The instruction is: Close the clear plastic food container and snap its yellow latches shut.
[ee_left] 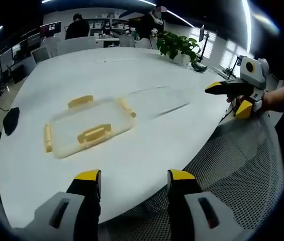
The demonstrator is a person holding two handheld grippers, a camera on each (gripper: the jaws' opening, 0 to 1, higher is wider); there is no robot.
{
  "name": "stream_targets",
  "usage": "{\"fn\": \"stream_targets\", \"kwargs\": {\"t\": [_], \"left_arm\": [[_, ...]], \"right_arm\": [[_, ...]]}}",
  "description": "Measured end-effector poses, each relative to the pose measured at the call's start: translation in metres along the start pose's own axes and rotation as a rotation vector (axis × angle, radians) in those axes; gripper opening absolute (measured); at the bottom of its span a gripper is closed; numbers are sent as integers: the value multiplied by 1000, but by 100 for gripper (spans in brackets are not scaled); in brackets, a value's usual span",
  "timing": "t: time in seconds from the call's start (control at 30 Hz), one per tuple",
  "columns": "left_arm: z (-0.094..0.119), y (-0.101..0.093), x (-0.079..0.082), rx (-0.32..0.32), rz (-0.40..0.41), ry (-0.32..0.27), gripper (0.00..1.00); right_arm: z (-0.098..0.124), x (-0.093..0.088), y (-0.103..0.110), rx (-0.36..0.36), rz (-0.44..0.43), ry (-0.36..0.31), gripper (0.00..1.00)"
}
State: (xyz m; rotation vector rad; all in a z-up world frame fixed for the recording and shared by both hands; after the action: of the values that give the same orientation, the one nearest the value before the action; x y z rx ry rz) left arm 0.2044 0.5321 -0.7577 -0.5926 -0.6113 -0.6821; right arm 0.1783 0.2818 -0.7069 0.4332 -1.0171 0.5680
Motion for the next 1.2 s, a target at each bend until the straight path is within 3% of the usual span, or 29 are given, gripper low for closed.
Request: {"fn": "stream_targets", "kwargs": {"t": [1.2], "left_arm": [[1,-1,2,0,-21,0,54]], "right_arm": [[1,1,-4,-10,-36,-5,61]]}}
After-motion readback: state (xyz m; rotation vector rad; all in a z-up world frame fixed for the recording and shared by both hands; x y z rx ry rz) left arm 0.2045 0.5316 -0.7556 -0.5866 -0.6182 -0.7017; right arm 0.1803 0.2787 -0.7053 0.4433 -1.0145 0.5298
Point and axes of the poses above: the point that each gripper's makers call its tool centre point, and the gripper's own axes: z roughly backward along the fingers, y roughly to its left, x roughly out of its top, the point moved 6 cm from there along z, roughly backward along the fingers, and after that the axes turned 13 degrees about -x, right-handed, at the moved point
